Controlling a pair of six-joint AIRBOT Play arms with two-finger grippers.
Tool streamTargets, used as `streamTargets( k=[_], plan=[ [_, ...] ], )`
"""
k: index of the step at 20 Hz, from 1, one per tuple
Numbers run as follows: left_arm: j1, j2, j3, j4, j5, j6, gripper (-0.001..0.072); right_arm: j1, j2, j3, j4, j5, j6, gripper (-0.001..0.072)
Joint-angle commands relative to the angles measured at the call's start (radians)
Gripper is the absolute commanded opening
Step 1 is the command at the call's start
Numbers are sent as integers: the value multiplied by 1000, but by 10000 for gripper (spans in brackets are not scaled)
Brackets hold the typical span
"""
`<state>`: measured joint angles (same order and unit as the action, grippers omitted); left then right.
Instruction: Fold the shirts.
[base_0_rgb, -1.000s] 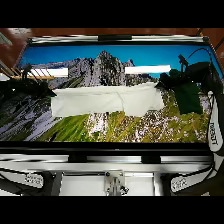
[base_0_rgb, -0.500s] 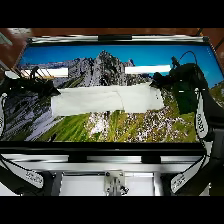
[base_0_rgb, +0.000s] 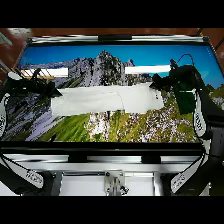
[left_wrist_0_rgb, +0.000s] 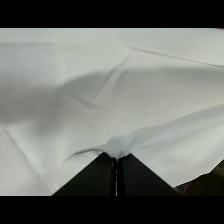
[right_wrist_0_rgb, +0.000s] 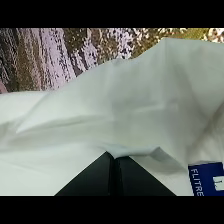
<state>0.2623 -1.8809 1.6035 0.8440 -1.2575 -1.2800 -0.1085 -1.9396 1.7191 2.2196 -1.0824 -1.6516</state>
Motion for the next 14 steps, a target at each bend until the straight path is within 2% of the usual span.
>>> streamTargets(
  k=[1, 2, 3, 4, 6, 7, 8, 11, 13, 14],
  plan=[
    [-1, -1, 1, 0, -1, 0, 101, -1, -1, 1, 13, 29, 18, 69],
    [-1, 0, 2, 0, -5, 0, 300, -1, -1, 1, 20, 31, 18, 180],
    [0, 1, 9, 0, -13, 0, 502, -1, 3, 1, 23, 32, 8, 378],
    [0, 4, 19, 0, -25, 0, 553, -2, 11, 1, 23, 28, -18, 405],
    [4, 17, 59, 0, -63, 0, 553, -14, 45, 1, 14, 25, -54, 411],
    [7, 29, 80, 0, -77, 0, 553, -26, 69, 1, -3, 24, -55, 507],
    [11, 43, 101, 0, -88, 0, 553, -41, 91, 1, -35, 17, -54, 543],
    [14, 105, 133, 0, -113, -1, 551, -94, 130, 1, -226, -72, 12, 546],
    [11, 147, 133, 0, -132, -1, 547, -129, 119, 1, -262, -169, 17, 671],
    [9, 164, 133, 0, -143, -1, 546, -142, 108, 1, -250, -208, 15, 671]
  ],
)
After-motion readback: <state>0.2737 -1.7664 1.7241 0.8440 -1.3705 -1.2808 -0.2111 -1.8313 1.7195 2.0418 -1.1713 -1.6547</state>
